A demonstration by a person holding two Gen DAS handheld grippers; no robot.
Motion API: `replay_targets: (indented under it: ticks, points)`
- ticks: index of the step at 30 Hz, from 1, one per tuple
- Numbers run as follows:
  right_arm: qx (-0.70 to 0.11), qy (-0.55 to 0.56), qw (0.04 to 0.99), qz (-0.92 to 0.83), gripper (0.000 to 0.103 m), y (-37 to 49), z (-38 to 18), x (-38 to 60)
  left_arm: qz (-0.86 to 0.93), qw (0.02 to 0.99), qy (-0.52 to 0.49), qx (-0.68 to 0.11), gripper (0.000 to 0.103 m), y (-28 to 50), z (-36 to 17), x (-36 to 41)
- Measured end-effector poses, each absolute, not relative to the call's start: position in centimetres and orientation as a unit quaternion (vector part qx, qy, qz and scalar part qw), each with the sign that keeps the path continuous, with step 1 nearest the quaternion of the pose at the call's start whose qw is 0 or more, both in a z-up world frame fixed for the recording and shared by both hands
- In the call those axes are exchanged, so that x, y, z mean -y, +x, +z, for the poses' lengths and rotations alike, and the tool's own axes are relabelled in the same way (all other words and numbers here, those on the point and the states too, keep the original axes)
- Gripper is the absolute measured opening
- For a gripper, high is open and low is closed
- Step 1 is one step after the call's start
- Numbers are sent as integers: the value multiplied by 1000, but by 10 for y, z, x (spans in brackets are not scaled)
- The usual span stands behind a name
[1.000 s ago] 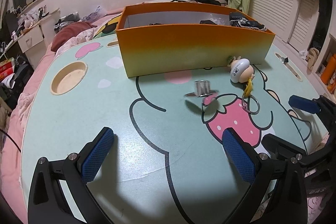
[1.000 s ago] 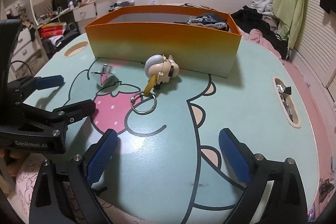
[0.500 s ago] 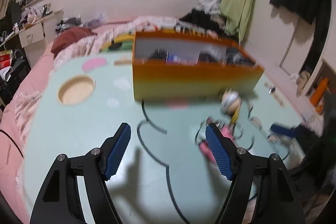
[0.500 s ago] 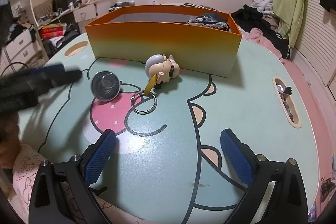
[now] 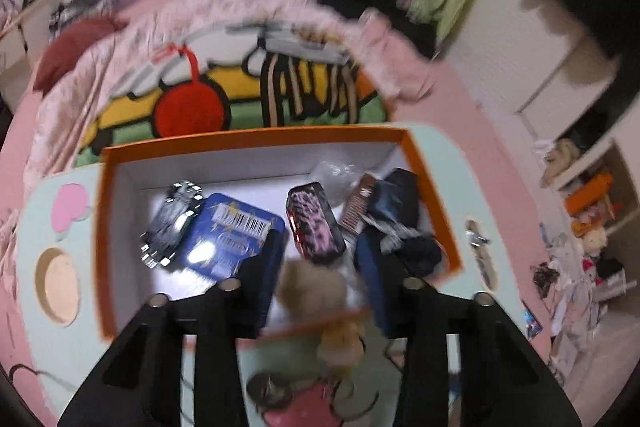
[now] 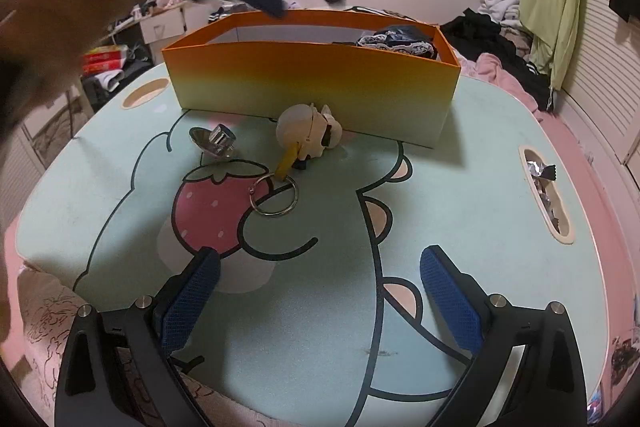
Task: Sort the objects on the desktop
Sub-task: 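Reach into the box and grasp the black patterned phone case with left gripper, then set the black phone case upright on the table, open left gripper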
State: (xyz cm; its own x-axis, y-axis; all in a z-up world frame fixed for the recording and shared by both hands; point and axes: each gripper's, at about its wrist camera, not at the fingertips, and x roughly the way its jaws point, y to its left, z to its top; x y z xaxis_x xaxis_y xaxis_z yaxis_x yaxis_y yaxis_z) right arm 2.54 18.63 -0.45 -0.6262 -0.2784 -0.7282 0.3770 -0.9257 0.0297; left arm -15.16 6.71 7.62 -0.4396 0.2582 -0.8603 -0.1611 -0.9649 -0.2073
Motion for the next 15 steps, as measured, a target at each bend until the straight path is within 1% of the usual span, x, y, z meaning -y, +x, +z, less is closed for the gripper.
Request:
replay_targets:
  ticks: [3,5,8,10,12,15]
  points:
    - [-62,392,183,-899,100,25,-5,-186,828,98,-551,28,39,-176,50,-78]
    - [-62,392,183,-899,100,25,-6,-186,817,99,-567,23,40,-184,37,-85]
    - [-61,392,183,-899,100,24,-7,-185,828,80,-553,-49,40,-182,36,-101]
    - [-62,392,183,-900,100,23,-8,-184,833,65,-545,-74,29,-181,36,-103]
    - [-61,392,183,-900,100,23,-8,-185,833,81,-543,-65,29,-179,40,-97]
    - [-62,391,183,-900,100,22,-9,-184,854,125,-506,-5,29,-166,66,-68]
